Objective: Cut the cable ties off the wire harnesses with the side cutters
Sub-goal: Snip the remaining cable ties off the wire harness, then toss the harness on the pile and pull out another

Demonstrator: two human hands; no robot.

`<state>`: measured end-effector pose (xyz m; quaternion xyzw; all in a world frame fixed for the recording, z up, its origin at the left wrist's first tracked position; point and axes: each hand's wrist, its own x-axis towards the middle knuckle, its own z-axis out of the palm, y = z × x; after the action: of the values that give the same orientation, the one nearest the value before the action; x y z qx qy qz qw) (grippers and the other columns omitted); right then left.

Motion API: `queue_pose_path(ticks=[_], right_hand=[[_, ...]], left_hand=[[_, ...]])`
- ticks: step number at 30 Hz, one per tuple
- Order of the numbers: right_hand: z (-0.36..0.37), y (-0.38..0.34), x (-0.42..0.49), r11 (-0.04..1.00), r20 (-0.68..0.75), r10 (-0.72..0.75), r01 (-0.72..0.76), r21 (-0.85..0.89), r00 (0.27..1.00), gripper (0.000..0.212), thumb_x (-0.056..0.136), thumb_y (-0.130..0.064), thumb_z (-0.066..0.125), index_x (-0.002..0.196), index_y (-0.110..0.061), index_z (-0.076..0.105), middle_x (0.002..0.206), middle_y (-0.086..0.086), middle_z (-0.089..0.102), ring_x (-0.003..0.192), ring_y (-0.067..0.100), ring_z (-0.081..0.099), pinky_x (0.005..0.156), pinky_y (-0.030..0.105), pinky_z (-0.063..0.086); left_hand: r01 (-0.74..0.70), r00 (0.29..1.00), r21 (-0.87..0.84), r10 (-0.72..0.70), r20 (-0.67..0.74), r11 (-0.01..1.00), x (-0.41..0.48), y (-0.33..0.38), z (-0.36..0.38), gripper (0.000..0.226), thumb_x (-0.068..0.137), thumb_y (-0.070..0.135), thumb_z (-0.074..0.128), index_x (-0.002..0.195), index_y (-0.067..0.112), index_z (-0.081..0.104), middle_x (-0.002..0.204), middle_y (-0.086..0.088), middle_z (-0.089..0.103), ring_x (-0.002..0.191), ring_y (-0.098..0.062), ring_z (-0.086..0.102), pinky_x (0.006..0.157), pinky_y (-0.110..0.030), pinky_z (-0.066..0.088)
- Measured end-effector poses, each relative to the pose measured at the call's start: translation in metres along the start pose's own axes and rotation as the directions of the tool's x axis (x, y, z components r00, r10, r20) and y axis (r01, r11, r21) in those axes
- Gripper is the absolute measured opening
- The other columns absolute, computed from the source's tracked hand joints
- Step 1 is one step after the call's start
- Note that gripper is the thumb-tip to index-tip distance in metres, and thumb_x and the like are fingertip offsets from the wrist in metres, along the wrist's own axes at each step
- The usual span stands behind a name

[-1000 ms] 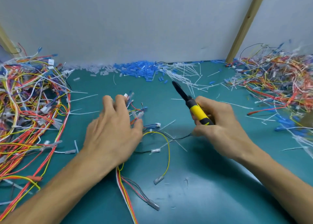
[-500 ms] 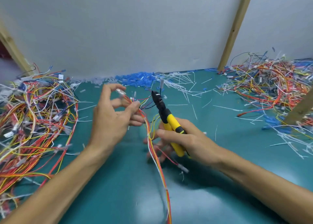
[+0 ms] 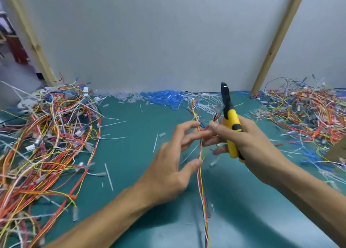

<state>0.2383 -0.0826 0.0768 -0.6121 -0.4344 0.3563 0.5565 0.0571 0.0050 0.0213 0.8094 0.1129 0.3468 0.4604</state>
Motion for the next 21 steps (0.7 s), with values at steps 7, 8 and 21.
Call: queue_pose_path(ticks=[7,8,21], right_hand=[[0.016,0.024,-0.008,0.976,-0.103,0.129,-0.108,0.190,0.986,0.026,0.084,0.002,0.082,0.096,-0.002,0.059,0.090,0.013,0.074,0.083,0.026,0.079,0.067,0.033,0.062],[0.016,0.025,-0.010,0.981,-0.107,0.128,-0.110,0.160,0.986,0.022,0.085,0.002,0.082,0.096,0.001,0.063,0.091,0.014,0.074,0.081,0.024,0.077,0.067,0.034,0.062],[-0.087,-0.069,0.031,0.813,-0.360,-0.427,0.178,-0.555,0.830,0.051,0.084,0.013,0.066,0.077,-0.037,0.071,0.086,0.003,0.071,0.065,0.014,0.059,0.056,0.024,0.051]], left_hand=[[-0.022,0.999,0.051,0.023,-0.025,0.998,-0.008,-0.004,0.013,0.098,0.086,-0.016,0.060,0.161,0.026,0.012,0.160,0.011,0.033,0.143,-0.008,0.046,0.118,-0.020,0.031],[-0.041,0.999,0.053,0.042,-0.009,0.998,-0.008,-0.004,0.015,0.099,0.086,-0.017,0.061,0.161,0.024,0.010,0.162,0.009,0.029,0.144,-0.009,0.045,0.118,-0.020,0.031],[-0.155,0.983,0.342,0.179,-0.039,0.927,-0.010,-0.005,0.017,0.055,0.095,0.016,0.067,0.143,0.022,0.044,0.129,0.006,0.042,0.117,-0.012,0.056,0.101,-0.033,0.045]])
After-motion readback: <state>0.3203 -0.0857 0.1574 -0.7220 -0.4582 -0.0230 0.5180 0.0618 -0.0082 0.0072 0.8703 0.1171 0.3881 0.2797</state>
